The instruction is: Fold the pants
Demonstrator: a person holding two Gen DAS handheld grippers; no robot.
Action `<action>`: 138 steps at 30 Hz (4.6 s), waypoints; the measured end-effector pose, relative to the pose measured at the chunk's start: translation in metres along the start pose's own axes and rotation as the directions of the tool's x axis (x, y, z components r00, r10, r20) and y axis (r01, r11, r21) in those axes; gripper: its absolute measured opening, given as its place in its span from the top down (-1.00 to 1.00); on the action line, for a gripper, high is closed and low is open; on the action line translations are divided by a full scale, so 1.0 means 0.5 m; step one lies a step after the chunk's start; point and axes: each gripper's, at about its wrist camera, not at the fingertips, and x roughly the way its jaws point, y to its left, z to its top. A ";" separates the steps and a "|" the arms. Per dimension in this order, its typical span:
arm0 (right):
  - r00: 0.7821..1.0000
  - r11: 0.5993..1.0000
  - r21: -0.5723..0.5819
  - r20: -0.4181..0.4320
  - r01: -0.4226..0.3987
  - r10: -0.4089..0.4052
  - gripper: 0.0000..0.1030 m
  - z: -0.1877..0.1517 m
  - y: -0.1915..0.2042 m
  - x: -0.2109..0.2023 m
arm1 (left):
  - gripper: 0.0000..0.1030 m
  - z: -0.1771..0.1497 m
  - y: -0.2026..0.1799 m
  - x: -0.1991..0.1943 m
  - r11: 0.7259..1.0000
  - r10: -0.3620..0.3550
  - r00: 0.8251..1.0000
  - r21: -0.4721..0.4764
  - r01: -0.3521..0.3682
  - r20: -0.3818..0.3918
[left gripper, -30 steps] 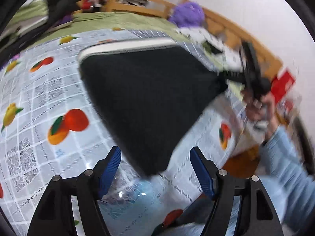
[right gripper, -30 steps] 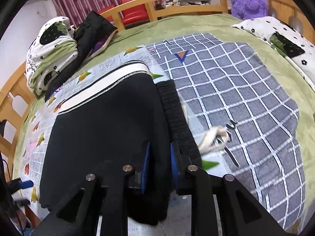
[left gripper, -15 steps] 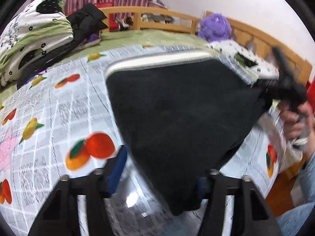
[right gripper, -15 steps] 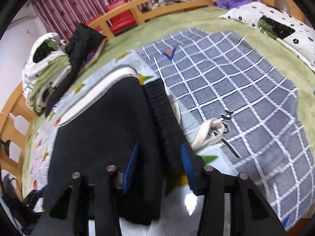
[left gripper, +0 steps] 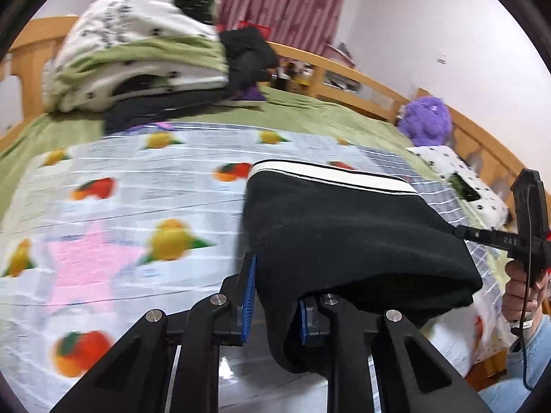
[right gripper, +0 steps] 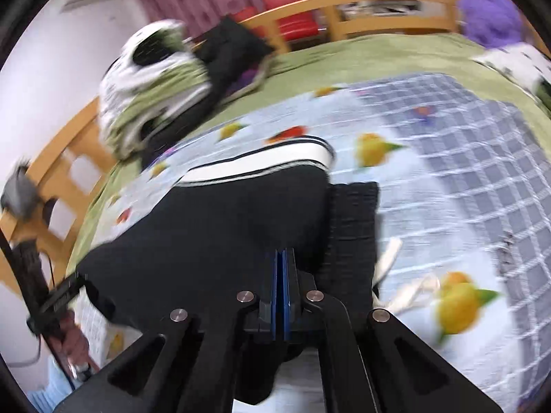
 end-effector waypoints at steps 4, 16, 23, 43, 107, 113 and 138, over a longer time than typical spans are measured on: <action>0.997 0.999 -0.034 -0.080 -0.015 0.012 0.96 -0.049 0.052 0.076 | 0.56 -0.049 0.055 -0.004 1.000 -0.005 0.997 -0.005 0.005 -0.078; 0.995 0.997 0.077 -0.101 -0.018 0.026 0.36 -0.068 0.040 0.076 | -0.16 -0.141 0.032 -0.012 0.993 0.049 0.989 0.115 -0.033 -0.137; 0.993 0.992 0.128 -0.111 -0.017 0.032 0.39 -0.068 0.035 0.072 | -0.21 -0.126 0.009 0.042 0.958 0.251 0.962 0.173 -0.231 -0.107; 0.994 0.964 0.253 -0.054 -0.078 0.095 0.67 -0.079 0.003 0.048 | 0.06 -0.206 0.046 -0.093 0.998 0.014 0.990 0.055 -0.006 -0.138; 0.995 0.995 -0.024 0.008 0.096 -0.096 0.30 -0.008 0.025 0.026 | -0.31 -0.075 0.025 -0.031 0.999 -0.051 0.982 -0.002 0.052 -0.182; 0.997 0.997 0.025 -0.033 0.077 -0.076 0.30 0.090 0.011 0.154 | -0.30 0.033 0.031 0.087 0.999 -0.027 0.984 -0.031 0.022 -0.174; 0.998 0.992 0.122 -0.051 -0.038 0.045 0.40 0.144 -0.019 0.288 | 0.34 0.196 0.152 0.264 0.975 -0.144 0.972 -0.195 0.107 -0.184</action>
